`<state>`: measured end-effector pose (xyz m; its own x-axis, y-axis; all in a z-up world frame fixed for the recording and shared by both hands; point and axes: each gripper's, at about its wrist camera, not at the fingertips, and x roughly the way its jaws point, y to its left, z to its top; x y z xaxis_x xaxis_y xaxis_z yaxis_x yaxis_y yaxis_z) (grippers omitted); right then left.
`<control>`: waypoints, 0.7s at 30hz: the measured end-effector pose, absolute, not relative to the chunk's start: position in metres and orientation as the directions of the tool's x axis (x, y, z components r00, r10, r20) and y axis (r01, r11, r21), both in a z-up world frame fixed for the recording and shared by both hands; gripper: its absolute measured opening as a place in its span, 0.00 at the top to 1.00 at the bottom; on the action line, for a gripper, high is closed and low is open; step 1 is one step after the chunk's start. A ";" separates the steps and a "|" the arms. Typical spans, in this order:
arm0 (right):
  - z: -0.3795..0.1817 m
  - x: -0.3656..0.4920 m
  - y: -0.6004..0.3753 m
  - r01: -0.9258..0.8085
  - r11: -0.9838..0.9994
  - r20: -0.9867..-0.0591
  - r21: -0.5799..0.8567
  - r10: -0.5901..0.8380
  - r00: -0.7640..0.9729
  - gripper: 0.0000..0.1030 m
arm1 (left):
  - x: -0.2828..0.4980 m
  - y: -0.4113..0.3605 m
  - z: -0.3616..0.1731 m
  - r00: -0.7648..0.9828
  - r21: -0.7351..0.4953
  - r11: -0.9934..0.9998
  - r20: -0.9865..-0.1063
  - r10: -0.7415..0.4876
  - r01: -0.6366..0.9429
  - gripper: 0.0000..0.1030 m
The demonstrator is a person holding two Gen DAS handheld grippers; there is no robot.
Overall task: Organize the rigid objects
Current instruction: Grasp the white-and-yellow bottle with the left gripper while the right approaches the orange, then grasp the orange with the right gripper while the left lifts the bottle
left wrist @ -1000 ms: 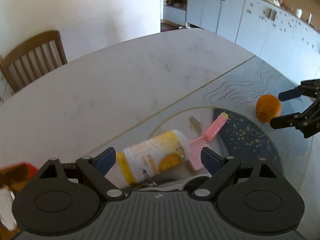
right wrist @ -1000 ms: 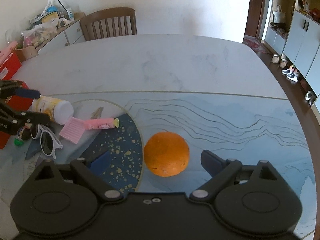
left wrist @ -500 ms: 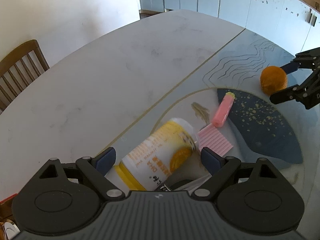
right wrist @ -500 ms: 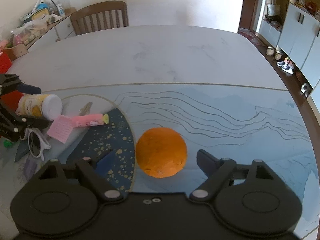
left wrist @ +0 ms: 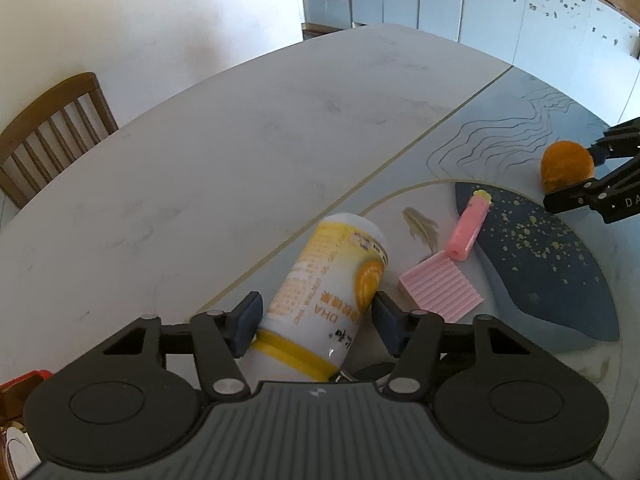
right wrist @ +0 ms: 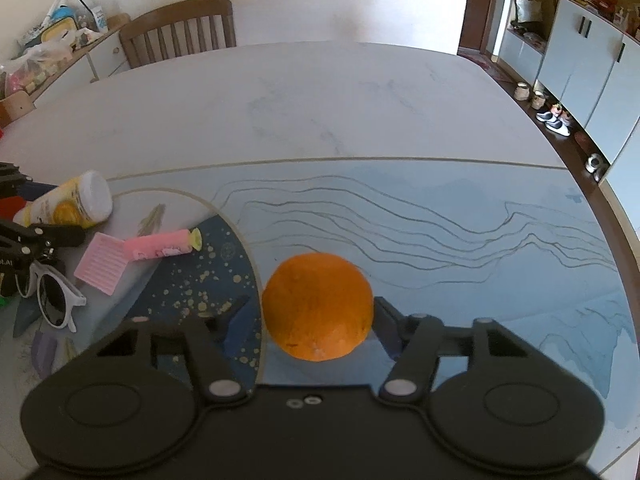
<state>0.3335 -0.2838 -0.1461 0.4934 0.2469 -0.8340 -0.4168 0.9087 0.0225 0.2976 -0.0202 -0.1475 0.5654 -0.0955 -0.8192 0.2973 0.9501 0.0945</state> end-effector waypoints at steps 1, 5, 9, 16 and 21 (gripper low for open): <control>-0.146 0.333 -0.282 -0.412 0.911 -0.832 0.015 0.239 0.500 0.48 | 0.298 -0.020 -0.147 0.564 0.091 0.953 -0.820 -0.094 0.290 0.45; -0.146 0.330 -0.282 -0.401 0.916 -0.833 0.000 0.222 0.507 0.50 | 0.299 -0.017 -0.146 0.569 0.088 0.965 -0.819 -0.072 0.249 0.51; -0.143 0.324 -0.282 -0.387 0.922 -0.831 -0.005 0.211 0.514 0.50 | 0.298 -0.015 -0.145 0.573 0.100 0.973 -0.819 -0.039 0.210 0.56; -0.127 0.309 -0.279 -0.392 0.920 -0.814 0.019 0.242 0.527 0.50 | 0.292 -0.005 -0.136 0.598 0.080 0.987 -0.801 -0.018 0.137 0.57; -0.110 0.293 -0.270 -0.409 0.912 -0.795 0.040 0.277 0.540 0.50 | 0.285 0.002 -0.125 0.619 0.063 0.993 -0.785 -0.012 0.098 0.57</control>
<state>0.2935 -0.2695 -0.1096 0.5401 0.2769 -0.7948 -0.4085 0.9119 0.0401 0.2852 0.0025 -0.1247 0.6193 -0.0118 -0.7851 0.0982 0.9932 0.0625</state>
